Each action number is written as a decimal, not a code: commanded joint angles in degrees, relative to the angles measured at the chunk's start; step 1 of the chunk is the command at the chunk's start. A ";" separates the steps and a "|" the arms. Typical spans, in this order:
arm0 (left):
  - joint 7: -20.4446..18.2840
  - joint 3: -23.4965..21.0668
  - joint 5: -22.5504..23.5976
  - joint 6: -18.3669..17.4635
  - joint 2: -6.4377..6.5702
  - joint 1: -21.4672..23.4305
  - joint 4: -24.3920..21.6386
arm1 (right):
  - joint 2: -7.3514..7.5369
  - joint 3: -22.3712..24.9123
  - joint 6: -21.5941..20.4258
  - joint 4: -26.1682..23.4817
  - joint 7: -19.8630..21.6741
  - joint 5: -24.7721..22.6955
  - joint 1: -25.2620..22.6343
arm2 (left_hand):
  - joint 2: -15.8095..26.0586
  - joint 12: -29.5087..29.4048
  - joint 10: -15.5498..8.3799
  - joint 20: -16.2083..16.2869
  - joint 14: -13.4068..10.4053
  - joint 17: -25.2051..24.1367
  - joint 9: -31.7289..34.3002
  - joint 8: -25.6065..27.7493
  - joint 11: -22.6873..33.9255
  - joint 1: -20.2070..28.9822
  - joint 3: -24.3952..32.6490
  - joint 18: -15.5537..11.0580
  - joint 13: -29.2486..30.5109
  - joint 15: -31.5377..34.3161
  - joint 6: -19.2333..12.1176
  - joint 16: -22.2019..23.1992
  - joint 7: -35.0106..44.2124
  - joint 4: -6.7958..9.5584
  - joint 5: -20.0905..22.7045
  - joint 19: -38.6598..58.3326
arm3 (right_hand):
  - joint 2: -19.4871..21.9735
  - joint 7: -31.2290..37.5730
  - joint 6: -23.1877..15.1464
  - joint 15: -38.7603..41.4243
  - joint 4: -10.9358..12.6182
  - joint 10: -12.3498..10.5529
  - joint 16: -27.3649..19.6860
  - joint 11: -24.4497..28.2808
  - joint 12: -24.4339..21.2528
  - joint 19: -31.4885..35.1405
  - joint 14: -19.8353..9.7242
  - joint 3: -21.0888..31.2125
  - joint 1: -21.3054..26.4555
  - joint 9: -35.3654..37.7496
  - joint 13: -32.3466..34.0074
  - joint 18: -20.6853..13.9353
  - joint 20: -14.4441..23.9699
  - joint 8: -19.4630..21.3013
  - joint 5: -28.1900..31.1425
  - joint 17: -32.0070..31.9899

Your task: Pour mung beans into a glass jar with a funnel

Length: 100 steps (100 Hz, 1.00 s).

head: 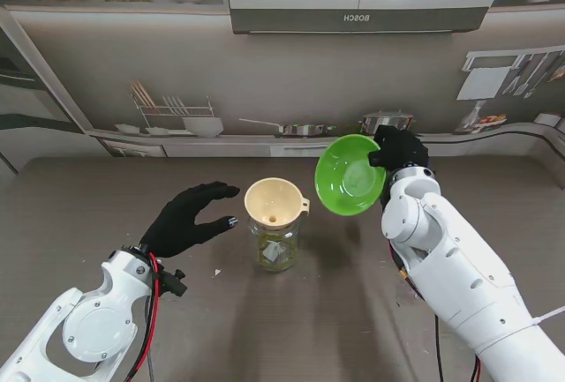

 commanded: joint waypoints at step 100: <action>-0.91 -0.20 -0.41 0.47 -0.21 0.50 0.18 | -1.37 -6.89 -2.23 9.98 3.05 8.19 -1.03 | 2.48 -0.34 -0.19 0.31 -0.57 -0.12 0.75 -0.05 -0.46 0.68 -0.71 -0.46 0.53 -0.50 -0.25 -0.09 0.03 1.57 0.18 -1.65 | 2.08 1.84 0.01 5.29 0.78 4.39 1.12 -0.65 -0.67 8.52 -6.92 4.46 3.36 4.43 0.97 -4.00 0.77 0.45 -0.23 2.67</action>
